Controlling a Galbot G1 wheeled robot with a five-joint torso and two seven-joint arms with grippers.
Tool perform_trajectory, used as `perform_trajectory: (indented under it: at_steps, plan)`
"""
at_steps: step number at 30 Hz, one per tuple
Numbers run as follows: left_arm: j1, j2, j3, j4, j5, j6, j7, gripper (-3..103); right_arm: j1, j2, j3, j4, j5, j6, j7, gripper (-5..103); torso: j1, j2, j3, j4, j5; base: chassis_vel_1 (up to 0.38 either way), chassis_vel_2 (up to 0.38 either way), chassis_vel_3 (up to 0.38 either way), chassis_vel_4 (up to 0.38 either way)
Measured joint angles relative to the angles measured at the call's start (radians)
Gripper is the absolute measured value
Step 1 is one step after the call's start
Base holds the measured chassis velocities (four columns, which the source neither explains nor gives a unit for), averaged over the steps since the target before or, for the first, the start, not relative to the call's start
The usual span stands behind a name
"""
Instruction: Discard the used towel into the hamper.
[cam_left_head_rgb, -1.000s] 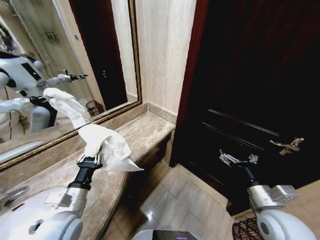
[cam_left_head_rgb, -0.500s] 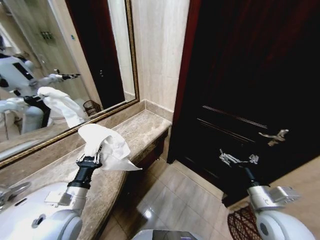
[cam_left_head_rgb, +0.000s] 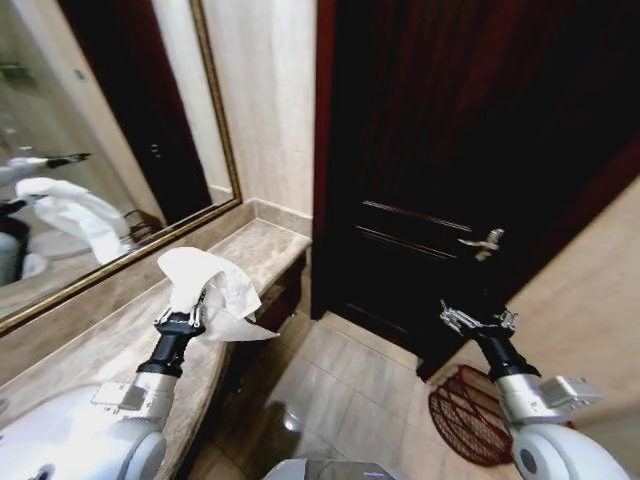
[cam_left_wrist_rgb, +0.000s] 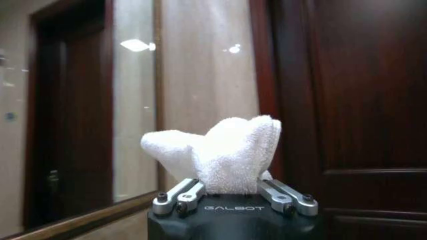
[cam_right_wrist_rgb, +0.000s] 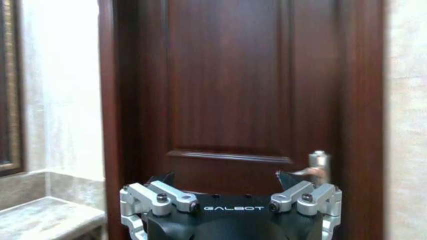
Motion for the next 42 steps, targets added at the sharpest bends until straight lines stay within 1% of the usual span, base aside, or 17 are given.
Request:
perform_trajectory:
  at_steps: [16,20,21,23,24,27,29,31,33,35,36,39,40,42]
  plan:
    - [-0.012,-0.002,0.01,0.013,0.002,-0.001,0.009,11,0.003,-0.004,0.001,-0.006,0.0,0.001,-0.001,100,0.0,0.0,0.0,0.0001,0.0002,-0.074,-0.182,-0.178,-0.07]
    - [-0.014,-0.003,0.02,0.019,0.014,0.002,0.007,11,0.002,-0.003,0.001,-0.008,0.0,0.003,-0.001,100,-0.001,-0.003,-0.001,-0.0004,0.0002,-0.063,-0.17,-0.177,-0.056]
    - [-0.015,-0.003,0.021,0.02,0.017,0.002,0.007,11,0.001,-0.002,0.001,-0.009,0.0,0.004,-0.001,100,-0.002,-0.007,-0.003,-0.0006,0.0003,-0.048,-0.128,-0.137,-0.05]
    - [-0.015,-0.004,0.023,0.023,0.02,0.002,0.005,11,0.0,-0.001,0.0,-0.01,-0.001,0.006,-0.002,100,-0.01,-0.022,-0.011,-0.0003,-0.0002,-0.003,-0.11,-0.108,-0.033]
    - [-0.015,-0.004,0.023,0.023,0.02,0.002,0.005,11,0.0,-0.001,0.0,-0.01,-0.001,0.006,-0.002,100,-0.01,-0.022,-0.011,-0.0003,-0.0002,0.013,-0.092,-0.108,-0.033]
    - [-0.015,-0.004,0.023,0.024,0.024,0.002,0.004,11,-0.001,0.004,-0.003,-0.015,-0.003,0.01,-0.006,100,-0.021,-0.047,-0.025,0.0003,0.0,0.032,-0.077,-0.046,0.045]
    - [-0.015,-0.004,0.023,0.024,0.024,0.001,0.004,11,-0.002,0.005,-0.004,-0.016,-0.004,0.012,-0.009,100,-0.024,-0.054,-0.028,0.0002,0.0,0.028,-0.075,-0.055,0.048]
    - [-0.016,-0.004,0.023,0.026,0.028,-0.001,0.004,11,-0.005,0.01,-0.006,-0.019,-0.006,0.02,-0.016,100,-0.034,-0.076,-0.04,0.0001,0.0001,0.001,-0.086,-0.082,0.004]
    - [-0.016,-0.004,0.023,0.027,0.029,-0.003,0.004,11,-0.006,0.01,-0.006,-0.02,-0.006,0.024,-0.017,100,-0.037,-0.082,-0.044,0.0,0.0,-0.002,-0.101,-0.096,-0.001]
    - [-0.016,-0.005,0.023,0.035,0.031,-0.01,0.004,11,-0.004,0.009,-0.006,-0.024,-0.005,0.031,-0.019,100,-0.048,-0.105,-0.057,0.0,0.0,-0.027,-0.071,-0.084,-0.036]
    - [-0.016,-0.005,0.023,0.035,0.031,-0.01,0.004,11,-0.004,0.009,-0.006,-0.024,-0.005,0.031,-0.019,100,-0.048,-0.105,-0.057,0.0,0.0,-0.04,-0.068,-0.08,-0.036]
    - [-0.016,-0.006,0.023,0.04,0.033,-0.015,0.005,11,-0.002,0.007,-0.006,-0.024,-0.004,0.033,-0.019,100,-0.058,-0.127,-0.068,0.0001,0.0001,-0.054,-0.051,-0.069,-0.06]
    - [-0.016,-0.006,0.023,0.04,0.033,-0.015,0.005,11,-0.002,0.007,-0.006,-0.024,-0.004,0.033,-0.019,100,-0.058,-0.127,-0.068,0.0001,0.0001,-0.061,-0.042,-0.051,-0.07]
    - [-0.015,-0.007,0.023,0.043,0.034,-0.019,0.005,11,-0.002,0.008,-0.008,-0.025,-0.004,0.033,-0.019,100,-0.066,-0.146,-0.077,0.0002,0.0,-0.094,-0.061,-0.052,-0.087]
